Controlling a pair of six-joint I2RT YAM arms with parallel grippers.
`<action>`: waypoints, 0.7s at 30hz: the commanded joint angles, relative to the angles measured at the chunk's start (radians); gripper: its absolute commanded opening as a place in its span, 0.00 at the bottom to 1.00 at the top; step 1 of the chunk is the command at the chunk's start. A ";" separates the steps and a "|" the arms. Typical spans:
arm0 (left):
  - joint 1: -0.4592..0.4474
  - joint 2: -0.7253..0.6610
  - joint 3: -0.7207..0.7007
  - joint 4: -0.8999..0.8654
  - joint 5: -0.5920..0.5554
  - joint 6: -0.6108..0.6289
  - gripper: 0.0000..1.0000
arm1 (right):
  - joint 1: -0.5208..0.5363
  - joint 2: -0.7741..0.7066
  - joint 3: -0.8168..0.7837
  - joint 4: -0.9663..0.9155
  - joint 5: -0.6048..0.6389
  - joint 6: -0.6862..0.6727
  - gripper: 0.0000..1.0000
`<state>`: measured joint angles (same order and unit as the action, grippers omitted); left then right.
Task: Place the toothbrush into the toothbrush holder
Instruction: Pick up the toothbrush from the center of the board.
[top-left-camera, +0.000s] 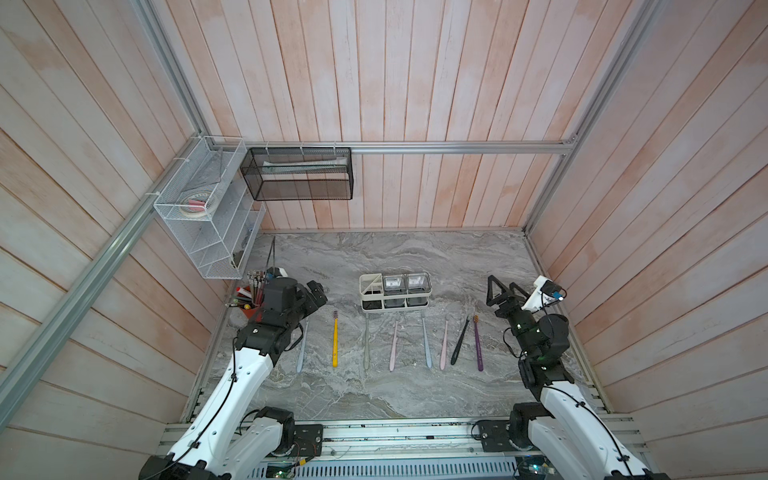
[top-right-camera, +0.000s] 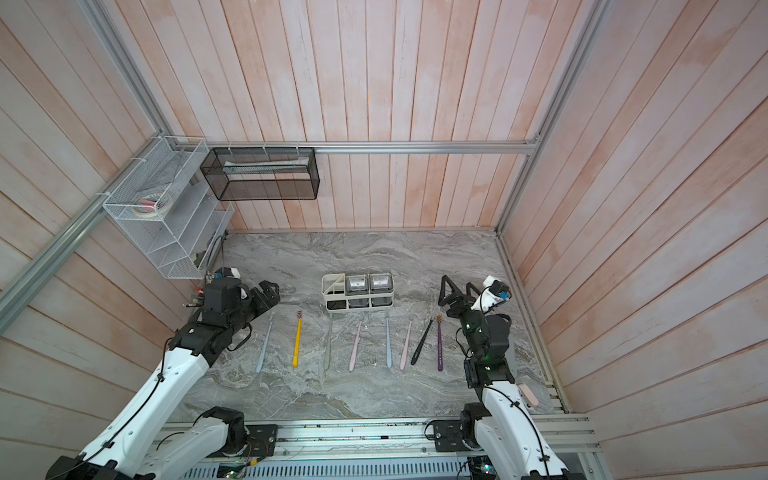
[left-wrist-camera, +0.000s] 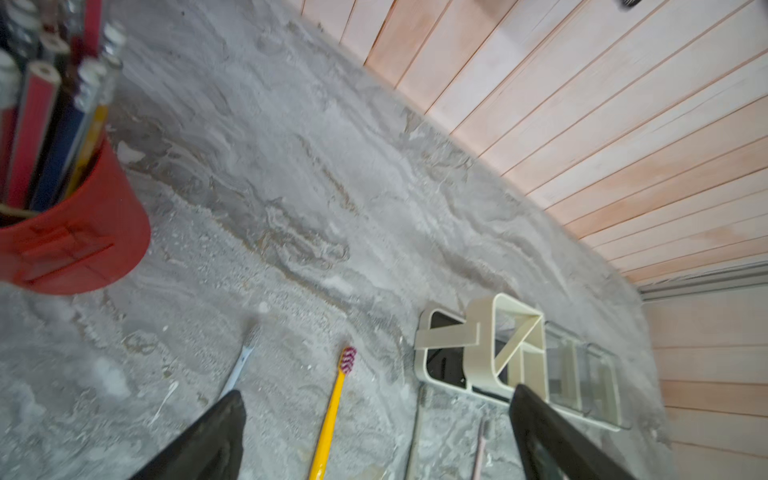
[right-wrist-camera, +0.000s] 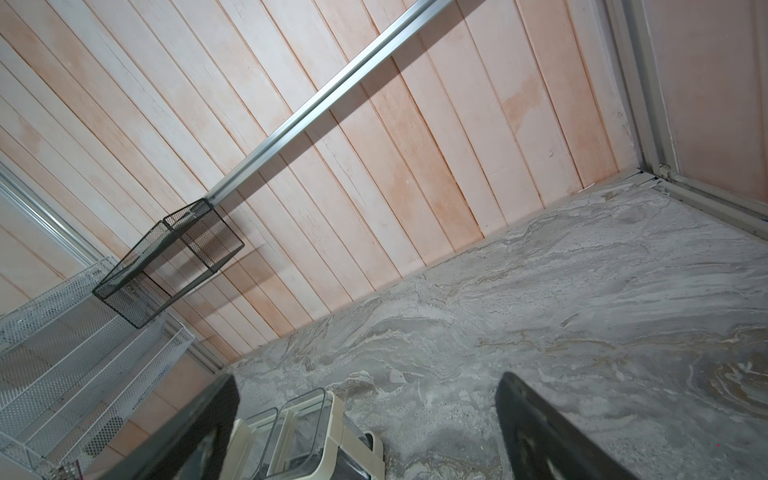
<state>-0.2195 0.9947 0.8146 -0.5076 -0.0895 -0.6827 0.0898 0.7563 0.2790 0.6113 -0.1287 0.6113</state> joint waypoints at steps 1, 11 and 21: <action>-0.019 0.050 0.053 -0.197 -0.070 -0.021 1.00 | 0.049 0.001 0.030 -0.052 0.028 -0.068 0.98; -0.024 0.305 0.149 -0.319 -0.109 0.054 1.00 | 0.150 -0.045 0.074 -0.146 0.094 -0.146 0.98; -0.023 0.473 0.213 -0.379 -0.113 0.139 0.97 | 0.183 -0.135 0.133 -0.228 0.095 -0.153 0.98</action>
<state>-0.2390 1.4590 0.9985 -0.8509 -0.1799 -0.5846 0.2680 0.6430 0.3874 0.4267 -0.0387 0.4702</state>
